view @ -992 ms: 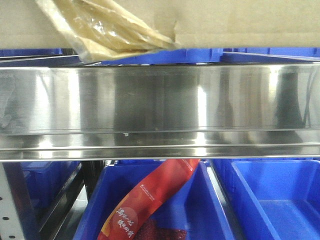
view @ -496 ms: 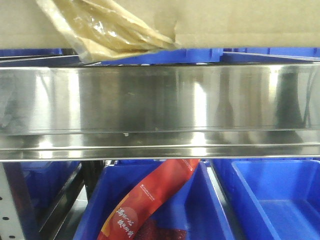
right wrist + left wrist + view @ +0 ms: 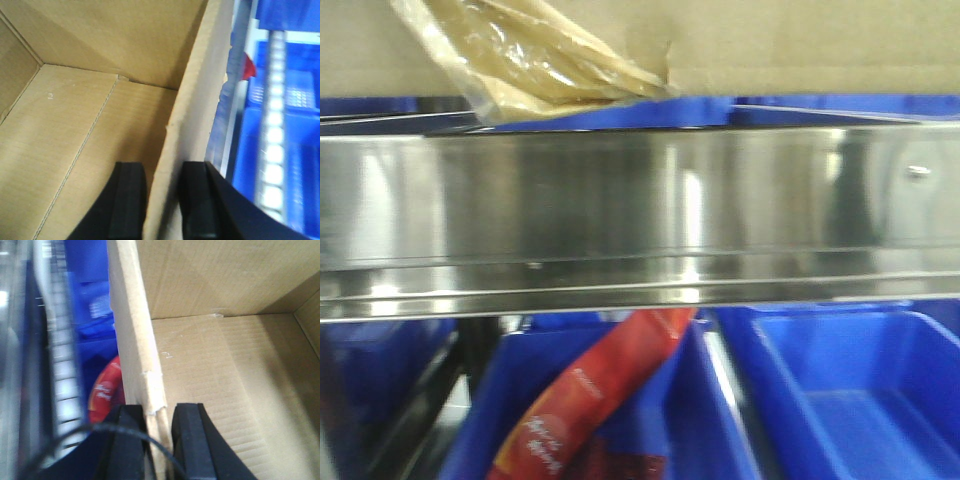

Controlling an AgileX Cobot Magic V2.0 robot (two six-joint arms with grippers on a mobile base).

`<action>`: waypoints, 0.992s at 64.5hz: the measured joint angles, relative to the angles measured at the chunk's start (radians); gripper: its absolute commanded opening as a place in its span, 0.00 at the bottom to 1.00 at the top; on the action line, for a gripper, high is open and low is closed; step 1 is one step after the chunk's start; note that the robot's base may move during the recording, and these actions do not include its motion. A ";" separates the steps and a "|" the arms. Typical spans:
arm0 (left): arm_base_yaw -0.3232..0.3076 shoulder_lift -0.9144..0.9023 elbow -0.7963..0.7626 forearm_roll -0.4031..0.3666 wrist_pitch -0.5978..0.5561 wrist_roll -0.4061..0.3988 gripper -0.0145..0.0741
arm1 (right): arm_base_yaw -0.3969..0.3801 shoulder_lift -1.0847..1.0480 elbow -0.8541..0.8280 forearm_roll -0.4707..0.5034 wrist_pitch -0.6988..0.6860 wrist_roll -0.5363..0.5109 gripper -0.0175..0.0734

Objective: Grab carton from right shelf to conveyor
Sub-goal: 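Hold the carton with both grippers while driving away from the shelf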

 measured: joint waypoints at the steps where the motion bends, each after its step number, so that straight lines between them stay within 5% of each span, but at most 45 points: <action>1: 0.000 0.000 0.000 0.000 0.000 0.000 0.15 | 0.000 0.000 0.000 0.000 0.000 0.000 0.12; 64: -0.001 -0.002 -0.001 0.005 0.000 0.000 0.15 | 0.001 0.000 0.000 0.002 -0.006 0.000 0.12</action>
